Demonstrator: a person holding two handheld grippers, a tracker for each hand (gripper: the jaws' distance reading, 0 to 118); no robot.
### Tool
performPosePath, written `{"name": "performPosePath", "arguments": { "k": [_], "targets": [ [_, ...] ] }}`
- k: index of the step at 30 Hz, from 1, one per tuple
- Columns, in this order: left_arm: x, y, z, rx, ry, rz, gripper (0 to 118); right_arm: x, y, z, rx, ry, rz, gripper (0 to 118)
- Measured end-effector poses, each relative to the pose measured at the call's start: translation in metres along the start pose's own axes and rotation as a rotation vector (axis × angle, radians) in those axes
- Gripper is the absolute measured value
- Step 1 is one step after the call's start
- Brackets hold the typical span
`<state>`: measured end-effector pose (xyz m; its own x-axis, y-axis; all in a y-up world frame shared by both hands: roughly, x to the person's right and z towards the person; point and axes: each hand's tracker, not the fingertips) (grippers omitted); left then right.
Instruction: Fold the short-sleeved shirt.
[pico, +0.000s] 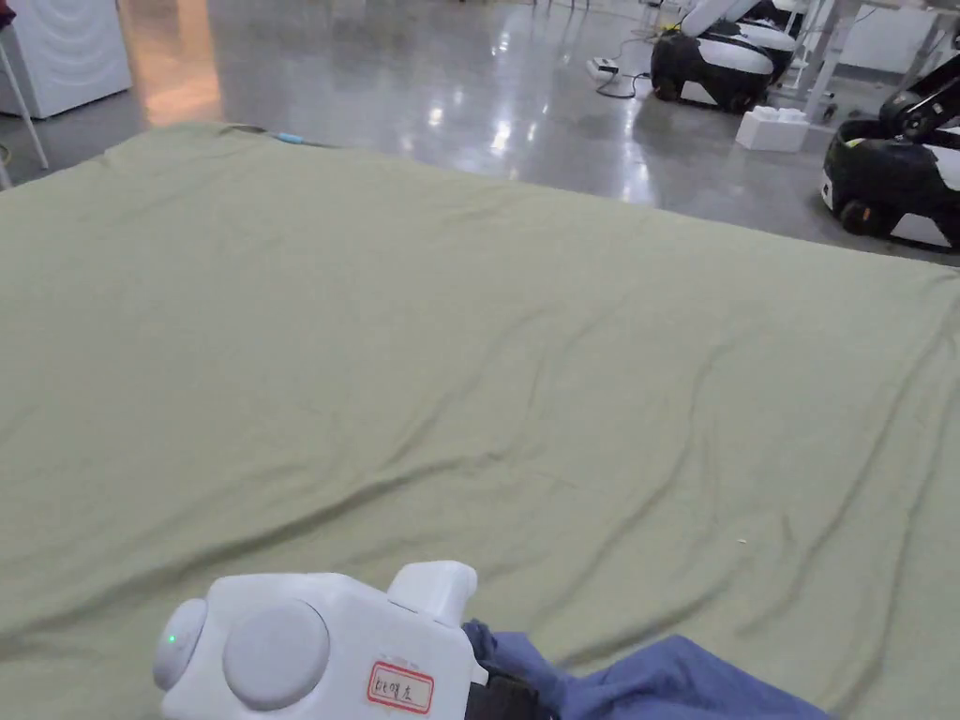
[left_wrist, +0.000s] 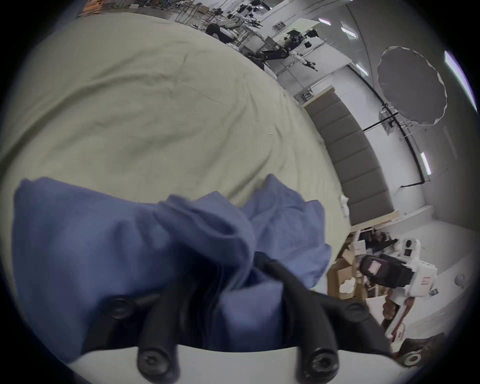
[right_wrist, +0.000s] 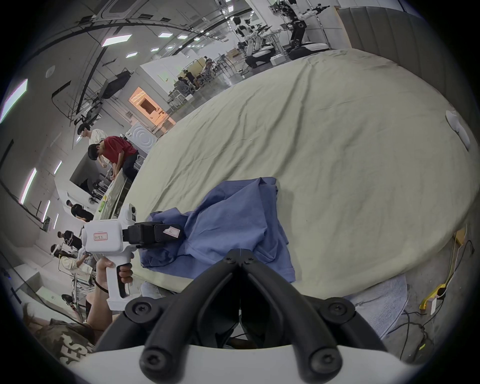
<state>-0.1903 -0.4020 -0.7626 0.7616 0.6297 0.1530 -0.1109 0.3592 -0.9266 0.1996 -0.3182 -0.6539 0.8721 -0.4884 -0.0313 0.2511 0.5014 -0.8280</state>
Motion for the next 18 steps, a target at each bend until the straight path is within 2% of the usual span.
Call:
{"name": "performPosePath", "arguments": {
  "k": [1, 2, 4, 6, 8, 9, 11, 12, 13, 14, 18],
  "targets": [
    [0.0, -0.002, 0.002, 0.023, -0.096, 0.017, 76, 0.001, 0.0, -0.001, 0.002, 0.005, -0.005, 2],
    [0.001, -0.004, 0.007, 0.03, -0.211, 0.047, 98, 0.002, 0.0, -0.002, 0.003, 0.011, -0.01, 2],
    [0.002, -0.007, 0.021, 0.039, -0.399, 0.116, 99, 0.002, 0.001, -0.006, -0.001, 0.018, -0.012, 2],
    [0.0, -0.005, 0.039, 0.041, -0.473, 0.158, 99, 0.001, 0.002, -0.01, -0.006, 0.023, -0.007, 2],
    [-0.008, -0.005, 0.057, 0.079, -0.447, 0.181, 97, 0.0, 0.002, -0.013, -0.012, 0.035, 0.001, 2],
    [-0.013, -0.001, 0.065, 0.122, -0.377, 0.211, 95, -0.001, 0.001, -0.014, -0.013, 0.041, 0.004, 2],
    [-0.026, -0.003, 0.081, 0.189, -0.195, 0.211, 87, -0.001, 0.0, -0.015, -0.016, 0.055, 0.005, 2],
    [-0.029, -0.004, 0.084, 0.215, -0.123, 0.206, 61, 0.0, -0.001, -0.016, -0.017, 0.058, 0.005, 2],
    [-0.026, -0.005, 0.08, 0.219, -0.054, 0.233, 11, 0.0, -0.002, -0.017, -0.02, 0.06, 0.003, 2],
    [-0.034, -0.004, 0.079, 0.193, -0.049, 0.281, 0, 0.002, -0.002, -0.017, -0.024, 0.059, 0.001, 2],
    [-0.027, -0.022, 0.046, 0.063, -0.308, 0.369, 0, 0.007, -0.006, -0.017, -0.029, 0.043, -0.019, 2]
  ]
}}
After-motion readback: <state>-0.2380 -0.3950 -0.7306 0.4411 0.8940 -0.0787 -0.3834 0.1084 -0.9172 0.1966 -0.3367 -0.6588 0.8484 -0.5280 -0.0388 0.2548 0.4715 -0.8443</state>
